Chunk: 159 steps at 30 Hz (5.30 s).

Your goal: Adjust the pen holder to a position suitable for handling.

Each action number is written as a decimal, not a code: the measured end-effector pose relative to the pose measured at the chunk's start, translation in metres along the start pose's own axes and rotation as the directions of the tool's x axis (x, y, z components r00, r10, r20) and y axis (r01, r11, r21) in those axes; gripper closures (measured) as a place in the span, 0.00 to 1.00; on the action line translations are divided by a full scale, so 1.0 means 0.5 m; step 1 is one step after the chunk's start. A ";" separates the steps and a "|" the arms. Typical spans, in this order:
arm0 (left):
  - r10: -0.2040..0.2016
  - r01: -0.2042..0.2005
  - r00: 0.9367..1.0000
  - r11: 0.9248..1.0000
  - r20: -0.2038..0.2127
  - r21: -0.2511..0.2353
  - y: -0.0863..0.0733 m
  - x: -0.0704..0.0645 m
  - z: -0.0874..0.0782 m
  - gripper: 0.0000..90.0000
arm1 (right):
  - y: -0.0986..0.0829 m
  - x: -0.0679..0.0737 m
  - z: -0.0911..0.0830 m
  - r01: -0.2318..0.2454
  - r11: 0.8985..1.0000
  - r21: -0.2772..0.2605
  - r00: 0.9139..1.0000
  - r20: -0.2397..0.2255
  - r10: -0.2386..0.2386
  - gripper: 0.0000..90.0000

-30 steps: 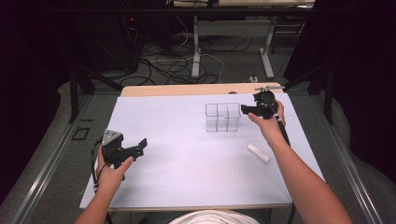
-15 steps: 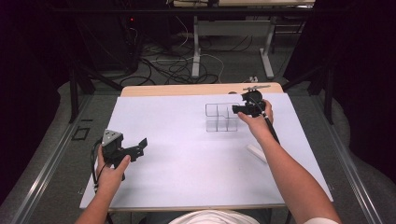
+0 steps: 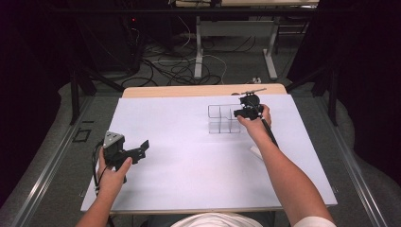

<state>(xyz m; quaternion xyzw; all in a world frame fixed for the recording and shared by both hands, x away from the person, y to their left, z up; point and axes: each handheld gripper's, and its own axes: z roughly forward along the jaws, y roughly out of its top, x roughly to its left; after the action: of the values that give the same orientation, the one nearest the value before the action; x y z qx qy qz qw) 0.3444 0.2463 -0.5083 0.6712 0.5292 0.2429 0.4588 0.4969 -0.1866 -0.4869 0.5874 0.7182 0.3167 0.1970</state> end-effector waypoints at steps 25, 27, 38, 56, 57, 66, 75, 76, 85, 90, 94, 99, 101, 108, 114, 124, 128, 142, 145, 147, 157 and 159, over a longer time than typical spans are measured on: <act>0.002 -0.002 1.000 1.000 0.004 0.013 -0.001 0.000 0.002 0.01 | -0.001 -0.006 0.020 -0.069 0.998 0.011 0.996 0.060 0.068 0.92; 0.001 -0.002 1.000 1.000 0.003 0.011 -0.001 0.000 0.003 0.01 | -0.001 -0.004 0.018 -0.098 0.995 0.014 0.994 0.058 0.097 0.92; -0.001 0.001 1.000 1.000 0.002 0.019 -0.003 0.001 0.003 0.01 | 0.002 -0.005 0.016 -0.168 0.985 0.027 0.984 0.063 0.166 0.94; -0.010 0.010 1.000 1.000 -0.003 0.019 -0.004 0.003 0.006 0.01 | 0.008 0.023 -0.010 -0.164 0.977 0.140 0.986 0.054 0.158 0.98; -0.011 0.011 1.000 1.000 -0.003 0.020 -0.004 0.004 0.006 0.01 | 0.008 0.024 -0.012 -0.164 0.977 0.136 0.986 0.052 0.159 0.99; -0.009 0.009 1.000 1.000 -0.004 0.022 -0.004 0.002 0.004 0.01 | -0.001 0.043 -0.030 -0.105 0.972 0.212 0.994 0.041 0.099 0.98; -0.008 0.008 1.000 1.000 -0.004 0.021 -0.003 0.002 0.004 0.01 | -0.015 0.069 -0.040 -0.068 0.956 0.287 0.997 0.040 0.059 0.98; -0.006 0.006 1.000 1.000 -0.006 0.020 -0.003 0.002 0.004 0.01 | -0.015 0.075 -0.040 -0.080 0.954 0.288 0.997 0.041 0.071 0.98; -0.002 0.002 1.000 1.000 -0.002 0.023 -0.003 0.003 0.005 0.01 | -0.006 0.120 -0.030 -0.063 0.948 0.311 0.998 0.032 0.056 0.97; -0.006 0.006 1.000 1.000 -0.002 0.022 -0.003 0.003 0.004 0.01 | -0.003 0.135 -0.023 -0.064 0.947 0.314 0.998 0.017 0.062 0.96; -0.003 0.003 1.000 1.000 -0.003 0.021 -0.003 0.003 0.005 0.01 | -0.003 0.135 -0.023 -0.066 0.944 0.322 0.998 0.005 0.068 0.96; -0.005 0.005 1.000 1.000 -0.005 0.022 -0.004 0.003 0.005 0.01 | -0.009 0.130 -0.027 -0.060 0.944 0.326 0.998 -0.016 0.068 0.95; -0.004 0.004 1.000 1.000 -0.005 0.023 -0.004 0.003 0.006 0.01 | -0.011 0.129 -0.028 -0.075 0.944 0.321 0.996 -0.020 0.085 0.95; -0.005 0.005 1.000 1.000 -0.006 0.024 -0.004 0.002 0.006 0.01 | -0.023 0.112 -0.036 -0.075 0.949 0.305 0.991 -0.081 0.105 0.92; -0.005 0.006 1.000 1.000 -0.007 0.024 -0.005 0.002 0.006 0.01 | -0.029 0.101 -0.052 -0.076 0.960 0.270 0.982 -0.146 0.119 0.86; -0.003 0.004 1.000 1.000 -0.008 0.024 -0.005 0.001 0.006 0.01 | -0.035 0.077 -0.096 -0.056 0.986 0.154 0.972 -0.218 0.090 0.83; -0.003 0.003 1.000 1.000 -0.008 0.027 -0.005 0.002 0.007 0.01 | -0.046 0.073 -0.113 -0.034 0.995 0.092 0.976 -0.211 0.053 0.90; 0.001 -0.001 1.000 0.999 -0.007 0.036 -0.007 -0.001 0.009 0.01 | -0.105 0.068 -0.068 0.072 0.997 0.040 0.982 -0.177 -0.064 1.00; 0.003 -0.002 1.000 0.999 -0.007 0.041 -0.007 -0.002 0.010 0.01 | -0.112 0.064 -0.071 0.038 0.997 0.071 0.974 -0.223 -0.021 1.00; 0.004 -0.003 1.000 0.999 -0.006 0.039 -0.007 -0.003 0.011 0.01 | -0.118 0.071 -0.077 0.027 0.997 0.077 0.969 -0.247 -0.007 1.00; 0.006 -0.006 1.000 0.999 -0.006 0.039 -0.007 -0.003 0.010 0.01 | -0.128 0.085 -0.091 0.055 0.997 0.061 0.968 -0.249 -0.038 1.00; 0.007 -0.007 1.000 0.999 -0.006 0.038 -0.006 -0.003 0.010 0.01 | -0.128 0.086 -0.090 0.046 0.997 0.064 0.969 -0.247 -0.029 1.00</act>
<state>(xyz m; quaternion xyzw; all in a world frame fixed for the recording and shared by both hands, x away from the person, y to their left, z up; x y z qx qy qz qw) 0.3466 0.2430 -0.5133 0.6809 0.5326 0.2366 0.4436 0.4113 -0.1620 -0.4946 0.5365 0.7587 0.3580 0.0921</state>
